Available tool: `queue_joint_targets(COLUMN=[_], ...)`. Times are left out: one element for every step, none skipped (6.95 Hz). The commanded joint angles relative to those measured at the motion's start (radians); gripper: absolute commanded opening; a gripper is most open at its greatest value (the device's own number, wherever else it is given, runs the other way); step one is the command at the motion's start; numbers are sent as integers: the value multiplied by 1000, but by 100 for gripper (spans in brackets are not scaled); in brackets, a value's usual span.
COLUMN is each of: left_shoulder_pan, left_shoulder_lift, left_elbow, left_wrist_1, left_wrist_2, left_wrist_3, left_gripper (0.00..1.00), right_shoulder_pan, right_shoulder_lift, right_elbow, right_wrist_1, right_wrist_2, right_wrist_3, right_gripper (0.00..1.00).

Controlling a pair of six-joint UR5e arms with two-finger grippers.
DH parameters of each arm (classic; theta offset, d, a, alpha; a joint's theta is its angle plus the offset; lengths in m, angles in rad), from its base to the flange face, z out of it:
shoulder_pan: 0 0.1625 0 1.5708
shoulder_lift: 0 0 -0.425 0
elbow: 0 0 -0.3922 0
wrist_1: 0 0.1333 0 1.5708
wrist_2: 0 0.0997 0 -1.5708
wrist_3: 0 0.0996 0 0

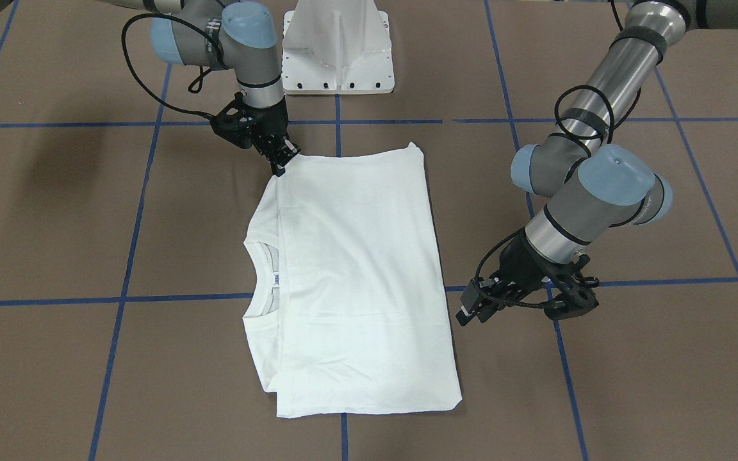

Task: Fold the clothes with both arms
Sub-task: 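Move the right gripper to the shirt corner nearest the robot and grasp it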

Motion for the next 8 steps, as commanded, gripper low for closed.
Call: queue_joint_targets(left_shoulder_pan=[0,0,8,14,41,67,119,170], left_shoulder_lift=[-1,1,25,100,169,226,308,362], left_elbow=[0,-23,-72,-174,-272,-343,-438,-506], left_wrist_1=[1,6,8,8,9,11,11,12], left_wrist_2=[0,0,0,2,11,18,56,102], left_wrist_3=[-2,-18,-64,-71,-122,-179,-228,-267], left_gripper=[53,53,52,52,52,52,53,53], right_shoulder_pan=[1,5,7,7,2,2,1,1], right_shoulder_lift=[-1,-3,-13,-15,-18,-33,-50,-55], right_elbow=[9,20,46,69,84,104,126,132], right_wrist_1=[-1,-3,-12,-38,-38,-38,-41,-38], right_wrist_2=[2,2,3,3,3,6,9,11], right_wrist_3=[0,0,-2,-2,-2,-2,-2,-2], right_gripper=[0,0,0,0,0,0,0,0])
